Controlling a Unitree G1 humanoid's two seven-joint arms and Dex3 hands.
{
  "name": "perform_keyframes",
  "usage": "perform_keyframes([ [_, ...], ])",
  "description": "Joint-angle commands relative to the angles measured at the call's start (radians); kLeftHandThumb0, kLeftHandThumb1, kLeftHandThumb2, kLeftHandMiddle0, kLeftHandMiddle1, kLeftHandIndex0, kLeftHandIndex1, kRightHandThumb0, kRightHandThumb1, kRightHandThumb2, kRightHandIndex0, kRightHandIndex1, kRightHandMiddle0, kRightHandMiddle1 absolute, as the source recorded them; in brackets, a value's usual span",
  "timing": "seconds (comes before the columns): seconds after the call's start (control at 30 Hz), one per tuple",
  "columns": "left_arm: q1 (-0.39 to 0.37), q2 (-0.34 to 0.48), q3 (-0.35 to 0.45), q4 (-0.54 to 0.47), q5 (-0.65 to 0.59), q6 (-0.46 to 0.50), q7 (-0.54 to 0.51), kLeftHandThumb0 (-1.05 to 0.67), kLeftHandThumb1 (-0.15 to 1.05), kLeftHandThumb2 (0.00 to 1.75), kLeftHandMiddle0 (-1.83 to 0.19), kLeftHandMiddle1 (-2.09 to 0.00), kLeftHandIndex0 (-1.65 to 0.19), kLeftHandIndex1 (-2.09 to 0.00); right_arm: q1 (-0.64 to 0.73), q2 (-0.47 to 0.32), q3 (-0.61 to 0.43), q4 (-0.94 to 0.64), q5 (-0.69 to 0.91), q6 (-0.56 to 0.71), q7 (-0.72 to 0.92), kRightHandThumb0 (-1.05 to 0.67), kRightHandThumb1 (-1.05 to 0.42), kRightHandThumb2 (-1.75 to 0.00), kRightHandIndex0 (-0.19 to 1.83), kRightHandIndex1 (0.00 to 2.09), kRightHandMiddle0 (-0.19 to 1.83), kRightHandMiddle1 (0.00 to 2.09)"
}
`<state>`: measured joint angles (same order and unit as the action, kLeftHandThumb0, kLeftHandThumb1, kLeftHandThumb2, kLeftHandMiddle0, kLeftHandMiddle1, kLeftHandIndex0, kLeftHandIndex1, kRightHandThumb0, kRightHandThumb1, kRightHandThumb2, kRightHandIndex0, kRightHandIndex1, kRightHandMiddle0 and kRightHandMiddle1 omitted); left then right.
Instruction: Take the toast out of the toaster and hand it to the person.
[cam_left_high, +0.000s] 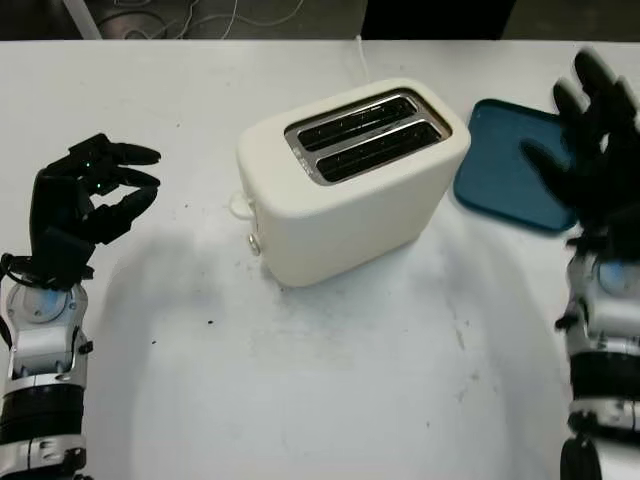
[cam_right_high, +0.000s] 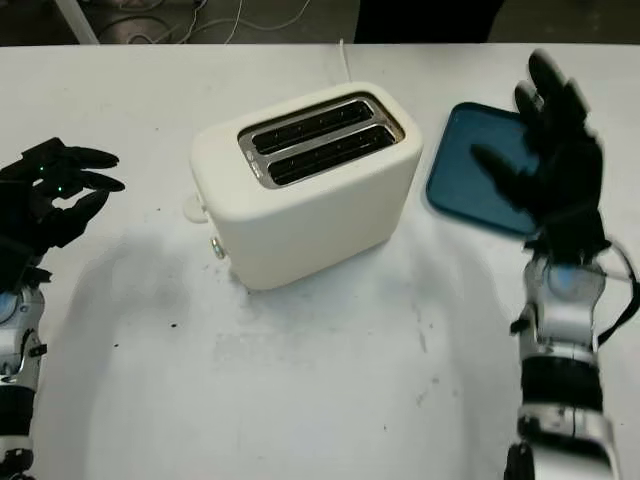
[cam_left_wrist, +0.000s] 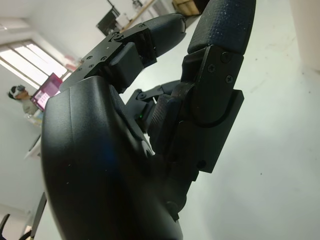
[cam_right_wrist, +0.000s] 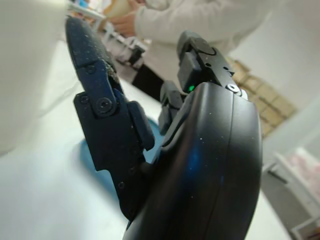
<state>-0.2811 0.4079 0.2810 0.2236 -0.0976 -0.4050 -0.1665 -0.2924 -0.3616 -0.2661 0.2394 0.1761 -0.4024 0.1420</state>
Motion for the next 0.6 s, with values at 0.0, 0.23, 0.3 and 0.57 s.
perform_keyframes([
  [0.0, 0.015, -0.002, 0.002, -0.012, -0.004, 0.000, -0.002, -1.05, 0.92, 0.12, -0.66, -1.01, -0.68, -0.79, 0.053, 0.027, 0.001, -0.062, 0.017, 0.024, 0.002, -0.56, -0.82, -0.01, 0.51, 0.16, 0.48, 0.07],
  [0.23, 0.058, -0.029, -0.005, -0.063, -0.027, 0.048, -0.012, -1.05, 0.92, 0.06, -0.60, -1.08, -0.63, -0.85, 0.187, 0.091, 0.036, -0.198, 0.014, 0.136, -0.002, -0.58, -0.83, 0.00, 0.56, 0.13, 0.52, 0.05],
  [0.3, 0.076, -0.042, -0.010, -0.067, -0.027, 0.042, -0.015, -1.05, 0.92, 0.04, -0.60, -1.08, -0.62, -0.86, 0.217, 0.104, 0.050, -0.215, 0.005, 0.162, -0.003, -0.58, -0.83, 0.00, 0.57, 0.13, 0.53, 0.05],
  [0.57, 0.147, -0.098, -0.069, -0.062, -0.014, 0.045, -0.037, -1.05, 0.88, 0.00, -0.54, -1.11, -0.51, -0.98, 0.257, 0.121, 0.100, -0.210, -0.034, 0.235, 0.016, -0.67, -0.86, -0.01, 0.55, 0.07, 0.51, 0.01],
])
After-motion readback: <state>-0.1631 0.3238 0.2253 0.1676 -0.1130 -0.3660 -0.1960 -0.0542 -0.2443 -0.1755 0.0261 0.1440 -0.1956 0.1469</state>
